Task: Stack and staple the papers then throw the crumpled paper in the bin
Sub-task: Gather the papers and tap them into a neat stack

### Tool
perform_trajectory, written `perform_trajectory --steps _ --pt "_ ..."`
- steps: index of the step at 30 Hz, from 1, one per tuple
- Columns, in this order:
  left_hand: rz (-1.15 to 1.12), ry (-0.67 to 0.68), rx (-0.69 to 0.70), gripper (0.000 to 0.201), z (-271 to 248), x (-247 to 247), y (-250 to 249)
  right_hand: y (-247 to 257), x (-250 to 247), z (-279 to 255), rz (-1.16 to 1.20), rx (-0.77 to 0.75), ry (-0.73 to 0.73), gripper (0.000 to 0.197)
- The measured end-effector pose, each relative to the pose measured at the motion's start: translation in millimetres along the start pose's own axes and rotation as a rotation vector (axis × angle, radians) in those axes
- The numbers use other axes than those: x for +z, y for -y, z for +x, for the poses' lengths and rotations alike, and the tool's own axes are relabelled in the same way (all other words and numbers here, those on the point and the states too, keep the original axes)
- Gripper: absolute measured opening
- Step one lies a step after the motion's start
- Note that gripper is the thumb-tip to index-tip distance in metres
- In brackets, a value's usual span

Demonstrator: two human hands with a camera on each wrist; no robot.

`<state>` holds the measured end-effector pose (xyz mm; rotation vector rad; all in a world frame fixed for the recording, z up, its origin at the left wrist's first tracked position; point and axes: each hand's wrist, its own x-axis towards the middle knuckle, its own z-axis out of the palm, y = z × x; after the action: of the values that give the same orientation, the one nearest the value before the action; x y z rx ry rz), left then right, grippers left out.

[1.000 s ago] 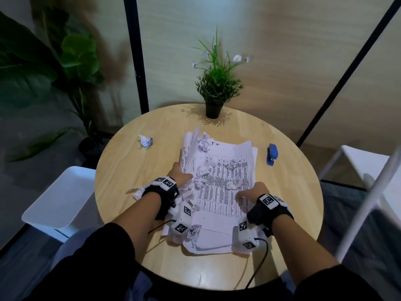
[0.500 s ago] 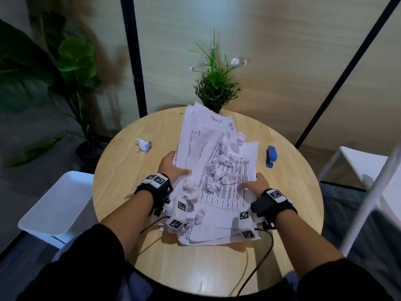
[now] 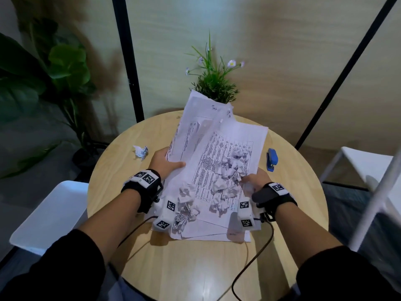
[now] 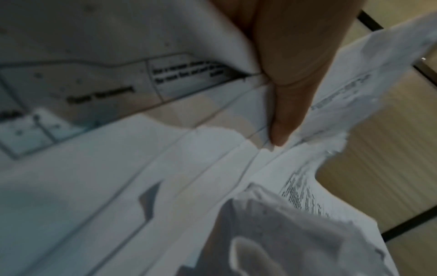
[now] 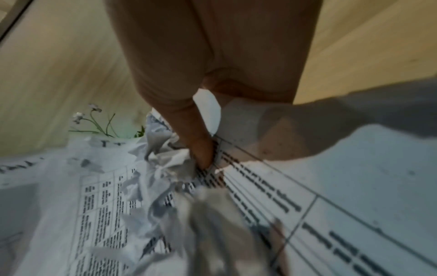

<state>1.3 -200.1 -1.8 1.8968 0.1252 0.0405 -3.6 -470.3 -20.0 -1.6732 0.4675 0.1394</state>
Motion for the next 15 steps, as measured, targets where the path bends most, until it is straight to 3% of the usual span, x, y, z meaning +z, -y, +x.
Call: perform_trajectory --steps 9,15 --pt "0.035 -0.025 0.081 0.075 20 -2 -10 16 3 16 0.120 -0.074 0.014 0.050" --pt "0.033 -0.063 0.077 0.068 26 -11 -19 19 2 32 0.092 -0.125 0.010 0.057"
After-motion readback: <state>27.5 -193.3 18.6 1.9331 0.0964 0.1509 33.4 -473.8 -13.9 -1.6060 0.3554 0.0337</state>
